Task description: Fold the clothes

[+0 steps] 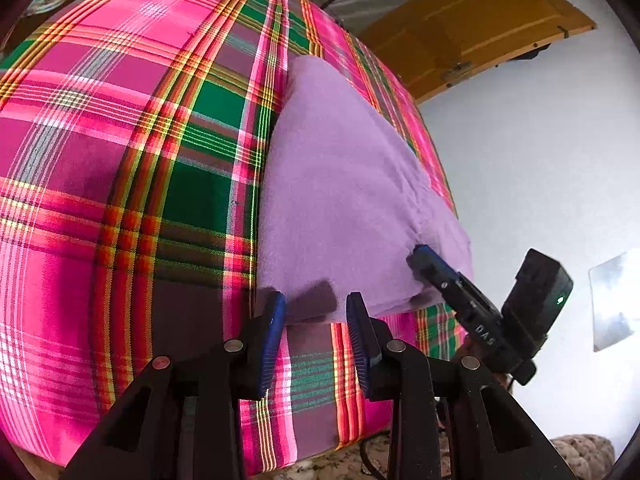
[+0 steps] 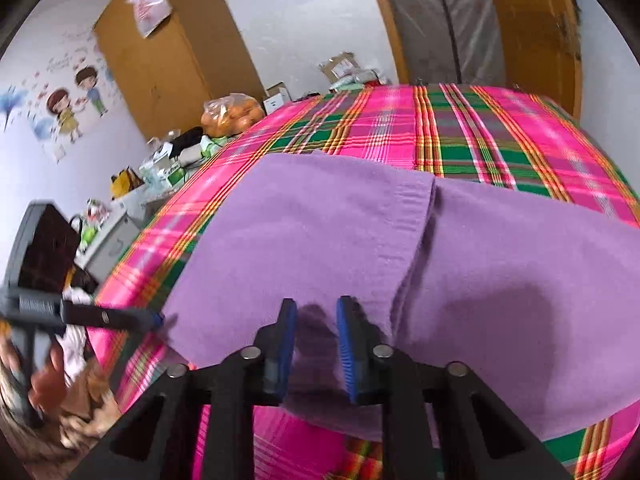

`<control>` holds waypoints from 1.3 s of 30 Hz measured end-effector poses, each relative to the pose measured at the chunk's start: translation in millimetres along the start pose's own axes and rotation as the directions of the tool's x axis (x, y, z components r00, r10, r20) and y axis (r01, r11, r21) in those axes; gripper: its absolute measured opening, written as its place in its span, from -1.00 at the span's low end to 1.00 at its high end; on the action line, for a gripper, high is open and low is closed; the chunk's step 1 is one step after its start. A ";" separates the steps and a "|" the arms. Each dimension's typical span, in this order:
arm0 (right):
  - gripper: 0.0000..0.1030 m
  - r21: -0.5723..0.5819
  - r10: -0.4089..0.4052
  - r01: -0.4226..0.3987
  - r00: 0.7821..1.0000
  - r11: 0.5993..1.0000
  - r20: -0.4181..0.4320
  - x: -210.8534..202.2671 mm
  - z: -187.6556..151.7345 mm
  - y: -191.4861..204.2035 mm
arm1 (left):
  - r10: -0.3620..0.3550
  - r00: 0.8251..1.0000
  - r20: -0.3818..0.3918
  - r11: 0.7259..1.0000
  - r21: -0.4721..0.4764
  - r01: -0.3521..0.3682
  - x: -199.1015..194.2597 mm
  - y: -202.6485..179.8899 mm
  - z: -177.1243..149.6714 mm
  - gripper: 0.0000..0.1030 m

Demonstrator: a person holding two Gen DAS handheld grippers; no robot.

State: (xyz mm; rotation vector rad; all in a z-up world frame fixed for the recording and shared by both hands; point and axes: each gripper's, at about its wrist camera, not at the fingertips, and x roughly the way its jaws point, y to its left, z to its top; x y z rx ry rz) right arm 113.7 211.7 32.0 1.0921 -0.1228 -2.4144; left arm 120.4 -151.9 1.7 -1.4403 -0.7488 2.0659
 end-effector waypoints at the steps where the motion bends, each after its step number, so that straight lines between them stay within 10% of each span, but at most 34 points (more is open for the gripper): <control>1: -0.61 -0.011 -0.002 0.002 1.000 1.000 -0.006 0.0 0.4 1.1 | -0.009 1.000 -0.002 1.000 -0.002 0.009 -0.8 1.2 0.9 -0.37; 39: -0.50 -0.270 0.071 -0.090 0.994 0.959 -0.081 49.5 -2.2 83.2 | 0.004 0.997 0.082 0.989 -0.151 0.009 -18.7 29.1 13.3 -0.37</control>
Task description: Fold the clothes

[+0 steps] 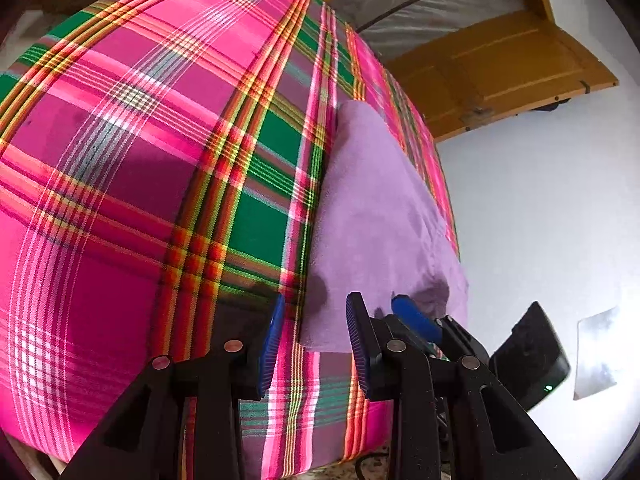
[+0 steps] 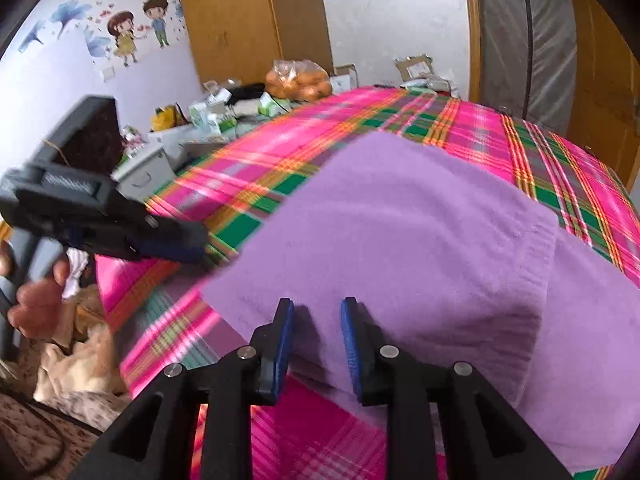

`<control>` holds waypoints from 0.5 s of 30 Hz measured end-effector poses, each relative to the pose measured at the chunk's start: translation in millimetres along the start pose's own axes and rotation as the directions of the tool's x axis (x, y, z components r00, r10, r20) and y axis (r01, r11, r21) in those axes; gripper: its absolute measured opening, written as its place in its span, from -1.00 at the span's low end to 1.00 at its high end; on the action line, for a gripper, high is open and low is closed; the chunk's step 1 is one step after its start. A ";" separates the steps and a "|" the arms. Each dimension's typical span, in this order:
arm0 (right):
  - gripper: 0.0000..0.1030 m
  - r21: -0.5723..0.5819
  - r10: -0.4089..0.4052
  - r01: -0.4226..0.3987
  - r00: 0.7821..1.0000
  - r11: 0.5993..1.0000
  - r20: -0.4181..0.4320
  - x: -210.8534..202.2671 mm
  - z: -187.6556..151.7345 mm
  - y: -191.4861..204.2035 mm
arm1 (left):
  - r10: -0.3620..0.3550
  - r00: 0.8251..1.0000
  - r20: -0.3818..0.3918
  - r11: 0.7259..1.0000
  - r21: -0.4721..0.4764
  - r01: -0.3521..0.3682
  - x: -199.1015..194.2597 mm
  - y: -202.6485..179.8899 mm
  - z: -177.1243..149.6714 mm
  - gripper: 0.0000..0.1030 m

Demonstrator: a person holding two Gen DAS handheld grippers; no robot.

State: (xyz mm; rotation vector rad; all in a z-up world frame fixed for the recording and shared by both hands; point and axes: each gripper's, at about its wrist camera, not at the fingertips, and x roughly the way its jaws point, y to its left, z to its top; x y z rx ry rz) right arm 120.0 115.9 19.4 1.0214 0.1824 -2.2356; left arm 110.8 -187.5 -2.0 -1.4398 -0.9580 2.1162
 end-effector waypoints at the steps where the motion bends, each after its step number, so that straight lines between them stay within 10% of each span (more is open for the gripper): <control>1: -0.49 -0.007 0.001 -0.001 1.000 1.000 0.001 1.1 0.6 2.4 | -0.007 1.000 -0.001 1.000 -0.002 0.007 0.4 0.0 -0.7 -0.37; 15: -0.30 -0.090 0.056 -0.056 0.998 0.994 -0.005 0.8 7.3 32.3 | -0.030 0.999 -0.041 0.999 -0.023 0.029 13.2 0.4 0.5 -0.24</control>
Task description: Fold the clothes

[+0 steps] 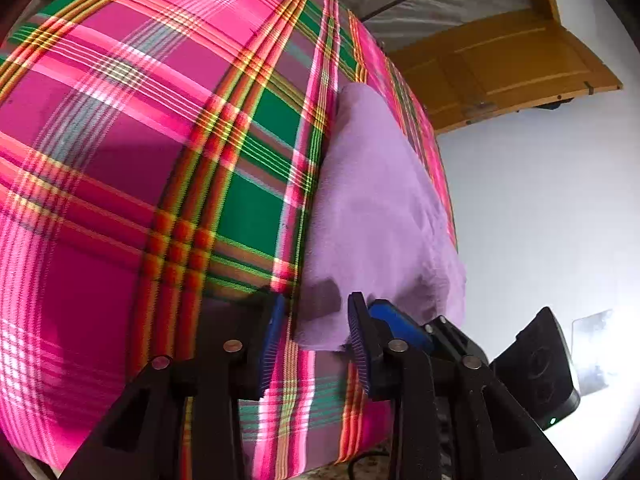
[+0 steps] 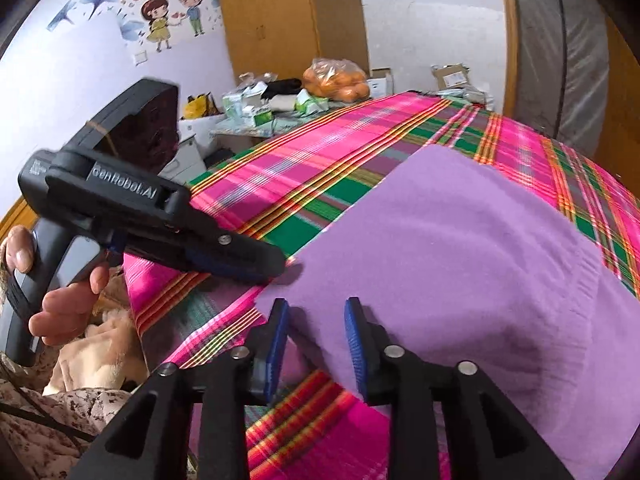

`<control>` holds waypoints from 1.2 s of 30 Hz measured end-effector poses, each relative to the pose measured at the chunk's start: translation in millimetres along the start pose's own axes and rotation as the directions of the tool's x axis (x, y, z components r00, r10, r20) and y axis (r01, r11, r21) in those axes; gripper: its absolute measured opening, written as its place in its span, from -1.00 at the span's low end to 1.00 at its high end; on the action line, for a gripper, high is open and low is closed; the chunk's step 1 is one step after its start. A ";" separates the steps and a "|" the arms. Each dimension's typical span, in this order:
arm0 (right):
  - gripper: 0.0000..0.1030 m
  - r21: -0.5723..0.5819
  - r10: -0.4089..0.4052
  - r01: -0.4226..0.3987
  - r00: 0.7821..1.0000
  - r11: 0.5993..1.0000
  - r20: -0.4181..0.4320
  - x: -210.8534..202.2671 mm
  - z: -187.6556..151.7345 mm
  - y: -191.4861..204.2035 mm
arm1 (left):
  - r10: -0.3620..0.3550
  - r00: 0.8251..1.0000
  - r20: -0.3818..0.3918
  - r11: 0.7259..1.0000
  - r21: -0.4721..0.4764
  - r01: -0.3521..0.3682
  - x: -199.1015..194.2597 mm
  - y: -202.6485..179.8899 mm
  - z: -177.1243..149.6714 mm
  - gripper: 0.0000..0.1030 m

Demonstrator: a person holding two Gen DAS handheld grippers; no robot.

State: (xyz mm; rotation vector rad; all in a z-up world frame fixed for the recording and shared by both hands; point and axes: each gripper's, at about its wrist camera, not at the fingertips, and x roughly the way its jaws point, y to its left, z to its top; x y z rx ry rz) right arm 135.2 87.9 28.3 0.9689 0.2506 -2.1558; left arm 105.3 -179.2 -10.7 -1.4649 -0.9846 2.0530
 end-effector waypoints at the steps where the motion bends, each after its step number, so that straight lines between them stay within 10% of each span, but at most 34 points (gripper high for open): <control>1: -0.20 -0.009 0.008 -0.008 1.000 1.000 0.003 0.3 0.0 2.1 | -0.009 1.000 0.000 1.000 -0.003 0.009 0.9 -1.0 0.5 -0.17; 19: 0.07 -0.134 -0.141 0.140 0.990 0.981 -0.001 19.7 -0.8 26.9 | -0.167 0.985 -0.049 0.986 -0.025 0.166 5.3 -24.4 16.4 -0.16; 28: -0.66 -0.065 -0.174 0.174 0.985 0.982 0.011 15.5 1.7 18.6 | -0.113 0.994 -0.010 0.993 -0.042 0.112 6.4 -14.5 27.5 -0.15; 36: -0.74 0.014 -0.087 0.086 0.994 0.996 0.062 -7.2 -0.2 6.2 | -0.070 0.997 -0.018 0.998 -0.005 0.070 27.9 -20.9 66.7 -0.11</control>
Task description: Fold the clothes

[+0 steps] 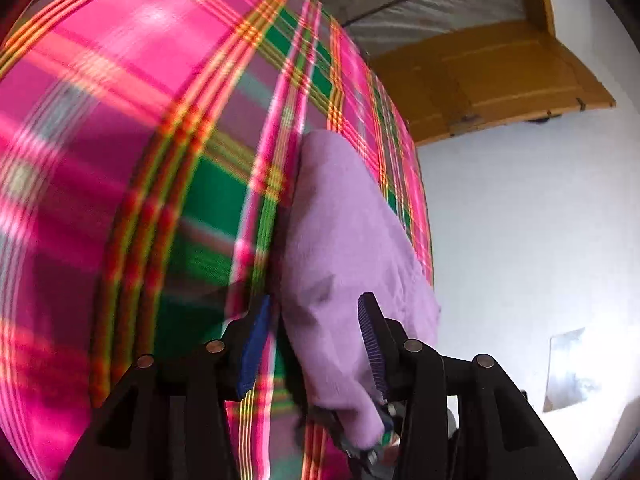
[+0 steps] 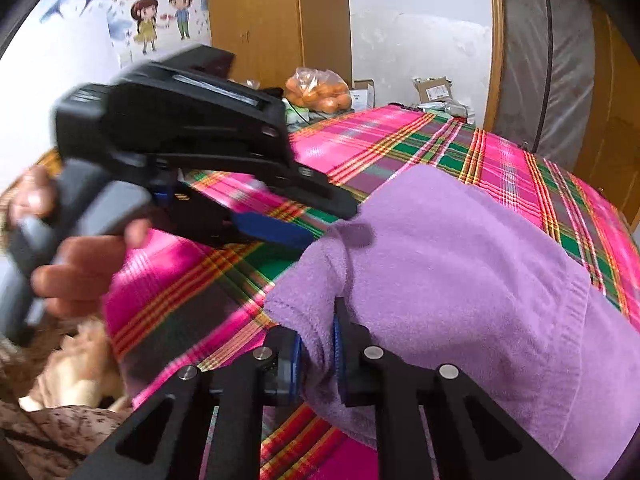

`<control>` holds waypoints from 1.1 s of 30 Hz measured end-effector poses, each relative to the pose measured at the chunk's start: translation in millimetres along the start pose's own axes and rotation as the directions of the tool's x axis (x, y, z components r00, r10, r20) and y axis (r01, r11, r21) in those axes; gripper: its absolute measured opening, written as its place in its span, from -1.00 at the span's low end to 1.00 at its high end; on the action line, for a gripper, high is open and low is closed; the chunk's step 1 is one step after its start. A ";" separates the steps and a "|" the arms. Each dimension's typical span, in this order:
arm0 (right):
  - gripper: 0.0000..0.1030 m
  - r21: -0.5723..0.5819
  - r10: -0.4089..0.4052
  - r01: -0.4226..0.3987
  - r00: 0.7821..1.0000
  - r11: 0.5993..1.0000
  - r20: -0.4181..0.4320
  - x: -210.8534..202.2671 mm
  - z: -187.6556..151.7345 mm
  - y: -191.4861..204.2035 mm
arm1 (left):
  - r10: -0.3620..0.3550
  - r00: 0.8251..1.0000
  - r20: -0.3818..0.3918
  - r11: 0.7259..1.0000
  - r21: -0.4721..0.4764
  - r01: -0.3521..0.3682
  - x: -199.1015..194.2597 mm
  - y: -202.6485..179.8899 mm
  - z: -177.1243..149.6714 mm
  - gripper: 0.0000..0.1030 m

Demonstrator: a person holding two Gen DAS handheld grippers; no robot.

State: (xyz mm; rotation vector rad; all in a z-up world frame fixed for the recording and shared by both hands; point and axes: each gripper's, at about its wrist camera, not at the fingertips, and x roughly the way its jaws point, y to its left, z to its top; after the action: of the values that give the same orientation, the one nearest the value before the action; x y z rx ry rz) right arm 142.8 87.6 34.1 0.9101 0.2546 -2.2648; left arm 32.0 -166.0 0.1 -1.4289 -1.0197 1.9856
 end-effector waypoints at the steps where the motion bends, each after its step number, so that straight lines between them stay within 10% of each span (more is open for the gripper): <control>1: -0.74 0.004 0.009 -0.009 1.000 1.000 0.009 -2.9 0.3 -1.0 | 0.004 1.000 -0.003 1.000 0.005 -0.004 3.0 -0.9 5.1 -0.11; 15: -0.74 0.030 0.081 -0.083 0.995 0.996 0.064 -37.5 0.3 -10.1 | 0.003 0.994 -0.105 0.999 0.050 0.002 59.5 -28.2 65.8 -0.11; 20: -0.74 0.040 0.093 -0.095 0.994 0.995 0.052 -32.9 6.6 -14.6 | -0.003 0.996 -0.085 0.998 0.068 0.009 69.0 -29.7 74.8 -0.68; 33: -0.76 0.011 0.134 -0.134 0.990 0.991 0.039 -12.0 33.2 0.5 | 0.062 0.998 -0.033 0.984 0.170 -0.056 53.3 -26.9 84.9 -0.76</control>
State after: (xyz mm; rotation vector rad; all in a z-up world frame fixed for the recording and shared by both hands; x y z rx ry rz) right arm 131.6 80.0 66.6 0.8643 0.1566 -2.1598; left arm -66.8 -134.6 5.5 -1.4128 -0.7799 2.0263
